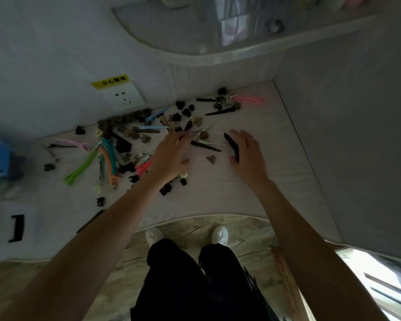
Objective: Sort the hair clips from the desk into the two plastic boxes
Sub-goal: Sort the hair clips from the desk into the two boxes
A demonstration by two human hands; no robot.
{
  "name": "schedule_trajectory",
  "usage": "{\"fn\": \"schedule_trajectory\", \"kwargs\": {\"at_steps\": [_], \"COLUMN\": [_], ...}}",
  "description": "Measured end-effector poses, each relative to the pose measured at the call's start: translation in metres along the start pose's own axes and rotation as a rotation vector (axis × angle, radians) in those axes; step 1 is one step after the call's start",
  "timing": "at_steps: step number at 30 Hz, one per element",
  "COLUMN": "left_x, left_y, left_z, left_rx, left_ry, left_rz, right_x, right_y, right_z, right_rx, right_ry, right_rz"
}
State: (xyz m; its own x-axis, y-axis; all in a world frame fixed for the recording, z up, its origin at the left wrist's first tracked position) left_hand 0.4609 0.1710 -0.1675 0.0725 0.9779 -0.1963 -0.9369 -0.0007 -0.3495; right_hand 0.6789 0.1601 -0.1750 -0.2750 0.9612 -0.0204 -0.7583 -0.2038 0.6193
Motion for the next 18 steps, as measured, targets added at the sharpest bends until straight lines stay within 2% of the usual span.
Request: {"fn": "schedule_trajectory", "kwargs": {"at_steps": [2,4,7,10,12,15,18], "left_x": [-0.008,-0.016,-0.020,-0.016,-0.013,-0.017,-0.046], "left_y": [0.007,0.016,0.017,0.009,0.008,0.013,0.023], "left_z": [0.005,0.004,0.002,0.003,0.006,0.013,0.034], "left_rx": [-0.039,-0.060,-0.063,0.021,-0.010,-0.191,-0.340], "left_ry": [-0.105,-0.129,-0.052,-0.013,-0.001,0.081,0.038], "left_rz": [0.114,0.218,0.354,0.380,0.396,0.357,0.269], "right_x": [-0.003,-0.006,-0.012,-0.017,-0.020,-0.028,-0.032], "right_y": [0.002,0.004,0.003,0.004,0.013,0.034,0.068], "right_z": [-0.002,-0.005,-0.004,-0.005,-0.005,0.003,0.005], "right_rx": [-0.005,0.002,-0.105,-0.175,-0.093,0.193,0.483], "right_ry": [0.018,-0.003,-0.098,-0.106,-0.162,-0.265,-0.150], "right_rz": [-0.089,-0.171,-0.230,-0.231,-0.195,-0.197,-0.252]}}
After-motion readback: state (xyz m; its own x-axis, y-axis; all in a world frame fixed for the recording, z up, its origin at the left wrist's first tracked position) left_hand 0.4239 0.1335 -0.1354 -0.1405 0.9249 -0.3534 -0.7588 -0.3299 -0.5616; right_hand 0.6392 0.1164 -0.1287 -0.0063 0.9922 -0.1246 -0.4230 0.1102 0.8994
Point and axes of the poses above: each hand's wrist, its own x-axis towards the middle knuckle, its own z-axis out of the back of the hand, y = z × x, the point moved 2 cm from there along x, towards the middle knuckle, and after that the axes turned 12 degrees about z, right-handed, at the moved point
